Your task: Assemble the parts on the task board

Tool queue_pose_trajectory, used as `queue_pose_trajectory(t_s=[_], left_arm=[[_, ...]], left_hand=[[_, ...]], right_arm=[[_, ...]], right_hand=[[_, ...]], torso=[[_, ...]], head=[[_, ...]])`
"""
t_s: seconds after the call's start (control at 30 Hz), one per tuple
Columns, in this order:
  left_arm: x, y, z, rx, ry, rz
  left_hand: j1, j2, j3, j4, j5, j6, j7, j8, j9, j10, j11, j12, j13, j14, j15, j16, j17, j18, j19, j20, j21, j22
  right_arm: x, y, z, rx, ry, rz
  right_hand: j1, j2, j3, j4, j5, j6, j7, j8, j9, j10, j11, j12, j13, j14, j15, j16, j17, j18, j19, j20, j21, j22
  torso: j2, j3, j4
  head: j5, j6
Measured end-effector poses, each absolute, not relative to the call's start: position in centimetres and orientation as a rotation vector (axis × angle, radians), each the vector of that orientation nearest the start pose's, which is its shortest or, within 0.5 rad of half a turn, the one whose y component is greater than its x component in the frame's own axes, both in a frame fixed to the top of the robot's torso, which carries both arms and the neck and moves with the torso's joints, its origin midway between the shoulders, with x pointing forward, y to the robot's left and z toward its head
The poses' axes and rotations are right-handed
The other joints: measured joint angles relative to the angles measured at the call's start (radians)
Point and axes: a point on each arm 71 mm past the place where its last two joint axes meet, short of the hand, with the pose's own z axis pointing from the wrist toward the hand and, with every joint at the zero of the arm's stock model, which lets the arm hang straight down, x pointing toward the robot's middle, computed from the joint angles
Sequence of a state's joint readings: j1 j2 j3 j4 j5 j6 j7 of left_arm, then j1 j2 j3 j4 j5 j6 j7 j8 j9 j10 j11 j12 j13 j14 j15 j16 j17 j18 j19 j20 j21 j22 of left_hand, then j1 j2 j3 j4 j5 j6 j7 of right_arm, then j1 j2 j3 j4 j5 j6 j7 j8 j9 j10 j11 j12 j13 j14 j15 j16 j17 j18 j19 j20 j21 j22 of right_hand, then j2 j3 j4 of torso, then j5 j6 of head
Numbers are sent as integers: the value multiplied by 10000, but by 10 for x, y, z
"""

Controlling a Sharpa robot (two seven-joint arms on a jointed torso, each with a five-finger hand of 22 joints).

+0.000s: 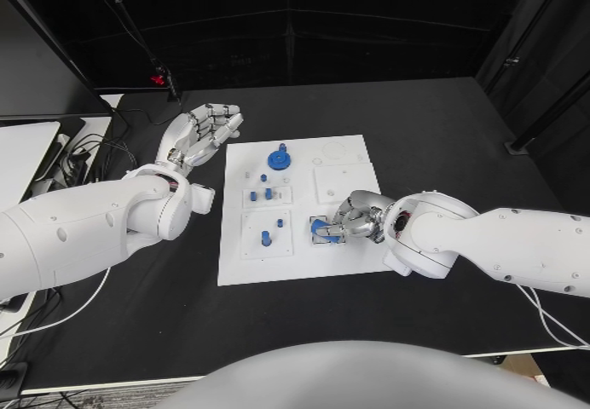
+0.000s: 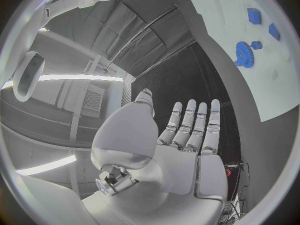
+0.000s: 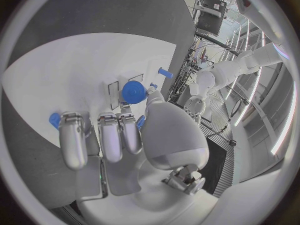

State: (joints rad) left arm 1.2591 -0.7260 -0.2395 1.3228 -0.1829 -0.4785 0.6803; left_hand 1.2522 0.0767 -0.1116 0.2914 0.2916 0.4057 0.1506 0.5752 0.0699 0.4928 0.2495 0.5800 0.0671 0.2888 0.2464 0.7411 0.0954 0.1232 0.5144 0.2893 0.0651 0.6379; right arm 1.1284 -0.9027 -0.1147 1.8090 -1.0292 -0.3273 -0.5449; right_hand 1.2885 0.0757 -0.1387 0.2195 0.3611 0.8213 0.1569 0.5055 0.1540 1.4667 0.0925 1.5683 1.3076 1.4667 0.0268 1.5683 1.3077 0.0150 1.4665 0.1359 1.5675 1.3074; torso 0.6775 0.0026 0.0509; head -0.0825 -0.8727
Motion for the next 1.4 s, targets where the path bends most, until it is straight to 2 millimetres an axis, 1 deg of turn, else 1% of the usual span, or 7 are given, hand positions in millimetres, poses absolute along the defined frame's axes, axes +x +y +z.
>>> queue_pose_trajectory(t_s=[0.1,0.27,0.47,0.53,0.73,1.07,1.4], left_arm=[[509,216,-205,-6920,12791,-13586],[509,216,-205,-6923,12796,-13586],[509,216,-205,-6925,12799,-13586],[509,216,-205,-6925,12801,-13589],[509,216,-205,-6926,12803,-13590],[509,216,-205,-6928,12804,-13586],[509,216,-205,-6928,12806,-13586]], left_hand=[[0,0,0,0,0,0,0,0,0,0,0,0,0,0,0,0,0,0,0,0,0,0],[0,0,0,0,39,0,0,0,0,0,0,0,0,-27,-27,0,-12,0,0,0,0,0],[0,0,0,0,39,0,0,0,0,0,0,0,0,-27,-26,0,-12,0,0,0,0,0],[0,0,0,0,39,0,0,0,0,0,0,0,0,-26,-27,0,-12,0,0,0,0,1],[0,0,0,0,39,0,0,0,0,0,0,-1,0,-26,-26,0,-12,0,0,0,0,1],[0,0,0,0,39,1,1,0,0,0,0,-1,0,-25,-25,0,-12,0,0,0,0,1],[0,0,0,0,39,1,0,0,0,0,0,-1,0,-24,-25,0,-11,0,0,0,0,1]], right_arm=[[401,-175,-241,4254,21490,6045],[401,-174,-241,4216,21442,6055],[402,-175,-241,4230,21379,6030],[402,-175,-241,4250,21358,6016],[402,-176,-241,4324,21268,6004],[402,-176,-240,4491,20975,6125],[403,-175,-238,4625,20742,6302]], right_hand=[[201,-11,110,-132,-2,51,-51,102,48,4,-38,0,0,2,-75,0,-1,0,-2,-2,0,0],[304,92,148,-159,113,68,-68,196,92,-17,-88,0,0,2,-75,0,-1,0,2,-74,0,0],[272,147,179,139,748,68,-68,251,141,20,-124,0,0,-9,-137,0,-1,0,-8,-84,0,0],[198,221,194,213,895,68,-68,258,149,-16,-159,0,0,2,-148,0,-1,0,-32,-108,0,0],[143,275,225,369,1206,68,-68,316,202,1,-178,0,0,3,-147,0,-2,-1,3,-143,0,0],[140,276,236,503,1288,68,-68,314,202,-18,-231,0,0,-32,-185,0,-2,-1,3,-143,0,0],[35,378,166,648,1328,102,-33,310,167,-18,-230,0,0,2,-218,0,-3,-2,-31,-176,0,0]], torso=[[0,1,0],[-1,0,6],[-1,0,8],[-1,0,9],[-1,0,12],[0,1,12],[2,0,12]], head=[[-12,0],[-25,0],[-29,0],[-35,0],[-40,0],[-33,0],[-58,0]])
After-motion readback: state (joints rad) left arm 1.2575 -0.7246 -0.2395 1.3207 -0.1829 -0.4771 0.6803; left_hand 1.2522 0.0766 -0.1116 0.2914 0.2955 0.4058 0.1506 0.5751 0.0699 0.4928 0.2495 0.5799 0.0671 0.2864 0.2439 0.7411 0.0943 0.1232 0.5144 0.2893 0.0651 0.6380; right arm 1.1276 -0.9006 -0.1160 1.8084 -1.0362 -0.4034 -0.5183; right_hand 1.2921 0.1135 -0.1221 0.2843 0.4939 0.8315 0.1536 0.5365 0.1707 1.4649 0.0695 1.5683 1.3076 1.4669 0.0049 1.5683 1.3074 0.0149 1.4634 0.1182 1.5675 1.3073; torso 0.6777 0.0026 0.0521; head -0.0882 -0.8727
